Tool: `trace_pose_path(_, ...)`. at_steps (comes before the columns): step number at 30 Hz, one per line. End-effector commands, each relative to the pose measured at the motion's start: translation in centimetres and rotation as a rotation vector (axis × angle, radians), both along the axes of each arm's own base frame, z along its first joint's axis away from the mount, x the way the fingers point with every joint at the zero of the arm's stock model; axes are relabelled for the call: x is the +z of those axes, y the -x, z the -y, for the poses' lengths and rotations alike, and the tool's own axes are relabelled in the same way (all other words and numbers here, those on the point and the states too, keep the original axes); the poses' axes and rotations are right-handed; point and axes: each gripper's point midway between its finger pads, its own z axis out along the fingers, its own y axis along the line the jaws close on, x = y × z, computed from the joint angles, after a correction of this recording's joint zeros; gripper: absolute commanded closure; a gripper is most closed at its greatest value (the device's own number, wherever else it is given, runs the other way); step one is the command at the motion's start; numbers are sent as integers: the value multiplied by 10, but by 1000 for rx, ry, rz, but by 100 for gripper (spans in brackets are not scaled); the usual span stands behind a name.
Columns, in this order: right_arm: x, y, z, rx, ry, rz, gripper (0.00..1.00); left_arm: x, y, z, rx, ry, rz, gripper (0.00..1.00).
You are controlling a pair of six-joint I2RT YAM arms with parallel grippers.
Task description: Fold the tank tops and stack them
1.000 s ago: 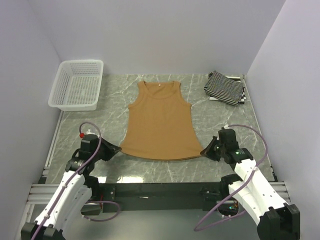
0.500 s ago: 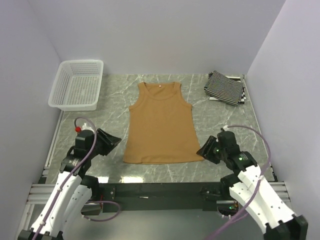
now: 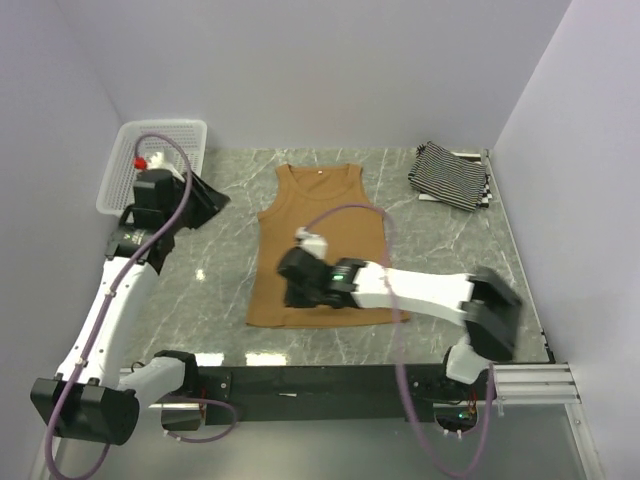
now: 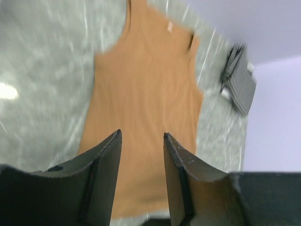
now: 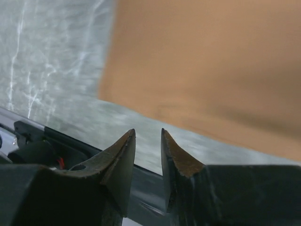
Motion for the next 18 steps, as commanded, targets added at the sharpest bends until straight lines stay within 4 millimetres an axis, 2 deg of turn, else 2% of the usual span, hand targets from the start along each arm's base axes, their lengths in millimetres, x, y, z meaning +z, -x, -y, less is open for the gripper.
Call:
trace_pose_path(1,0,-1,-69,36,6,60,65,41,-9,-25,53,-91,100,53)
trace_pose_path(2,-3,1,-81,53,13,55,65,53,-12,-32,72,-91,118,53)
trace_pose_path(4,-15,6,-104,85,46,47,65,60,-19,-40,86,-92,123,53)
trace_pose_path(5,-19,9,-109,96,57,41,65,61,-20,-41,81,-87,123,54)
trace_pose_path(6,-32,11,-111,108,92,27,65,60,-23,-41,78,-85,115,54)
trace_pose_path(7,-28,11,-120,114,80,30,65,61,-24,-44,83,-84,115,54)
trace_pose_path(14,-42,16,-138,155,132,34,65,49,-29,-46,71,-76,105,55)
trace_pose_path(18,-54,13,-138,152,180,35,65,40,-29,-44,62,-73,89,55)
